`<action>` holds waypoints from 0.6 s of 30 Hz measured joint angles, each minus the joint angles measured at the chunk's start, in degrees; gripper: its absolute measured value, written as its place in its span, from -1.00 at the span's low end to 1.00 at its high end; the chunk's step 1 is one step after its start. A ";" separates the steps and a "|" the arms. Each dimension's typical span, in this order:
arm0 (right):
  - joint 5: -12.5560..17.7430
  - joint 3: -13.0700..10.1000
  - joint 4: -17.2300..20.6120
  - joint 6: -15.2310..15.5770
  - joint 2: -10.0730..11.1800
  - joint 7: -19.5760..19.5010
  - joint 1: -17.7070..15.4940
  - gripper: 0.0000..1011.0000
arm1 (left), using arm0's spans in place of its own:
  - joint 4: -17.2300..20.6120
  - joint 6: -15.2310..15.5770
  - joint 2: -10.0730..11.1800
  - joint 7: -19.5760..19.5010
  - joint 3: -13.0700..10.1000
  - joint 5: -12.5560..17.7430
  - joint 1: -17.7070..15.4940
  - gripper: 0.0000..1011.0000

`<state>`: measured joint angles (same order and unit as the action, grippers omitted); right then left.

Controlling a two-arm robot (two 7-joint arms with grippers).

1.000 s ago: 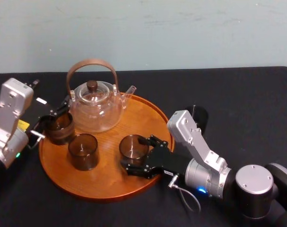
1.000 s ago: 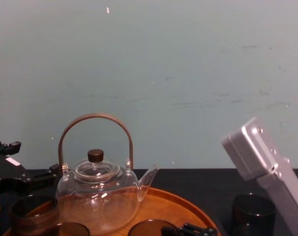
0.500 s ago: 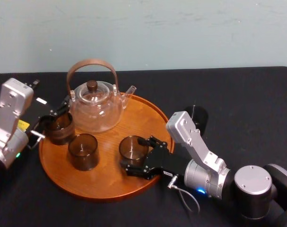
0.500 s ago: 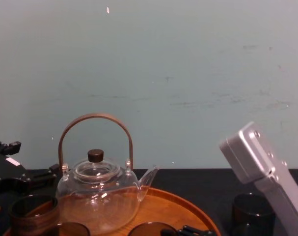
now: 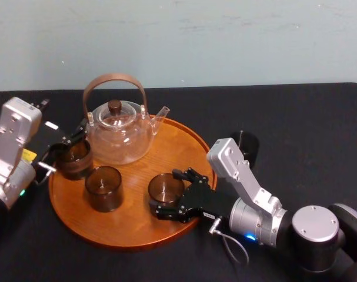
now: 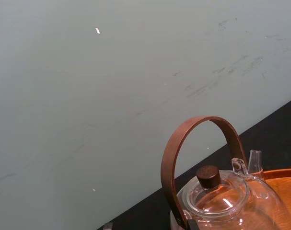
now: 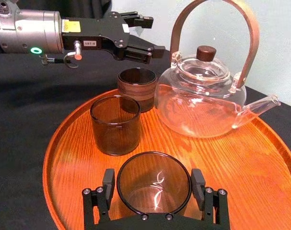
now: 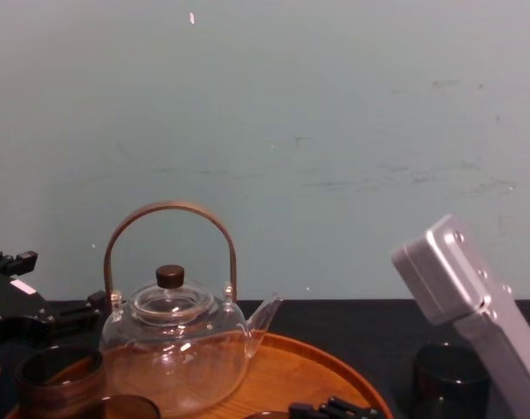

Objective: Pick up the glass from the table and place it on the tray.

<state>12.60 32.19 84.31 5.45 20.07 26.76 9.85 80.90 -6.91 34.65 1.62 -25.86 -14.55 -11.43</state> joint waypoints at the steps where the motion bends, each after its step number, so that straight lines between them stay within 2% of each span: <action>1: 0.10 -0.15 0.19 -0.24 0.09 0.11 -0.12 0.98 | 0.00 0.00 0.00 0.00 0.00 0.00 0.00 0.98; 6: 0.69 -1.07 2.06 -1.59 0.85 0.41 -0.98 0.98 | 0.00 0.00 0.00 0.00 0.00 0.00 0.00 0.98; 11: 1.98 -2.54 5.75 -3.51 2.58 1.09 -2.43 0.98 | 0.00 0.00 0.00 0.00 0.00 0.00 0.00 0.98; 14: 3.71 -4.22 9.03 -4.98 4.43 1.65 -4.08 0.98 | 0.00 0.00 0.00 0.00 0.00 0.00 0.00 0.98; 18: 5.59 -6.31 11.53 -6.06 6.34 1.63 -6.24 0.98 | 0.00 0.00 0.00 0.00 0.00 0.00 0.00 0.98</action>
<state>18.19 25.88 95.84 -0.61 26.40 28.39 3.61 80.90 -6.91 34.65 1.62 -25.86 -14.55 -11.43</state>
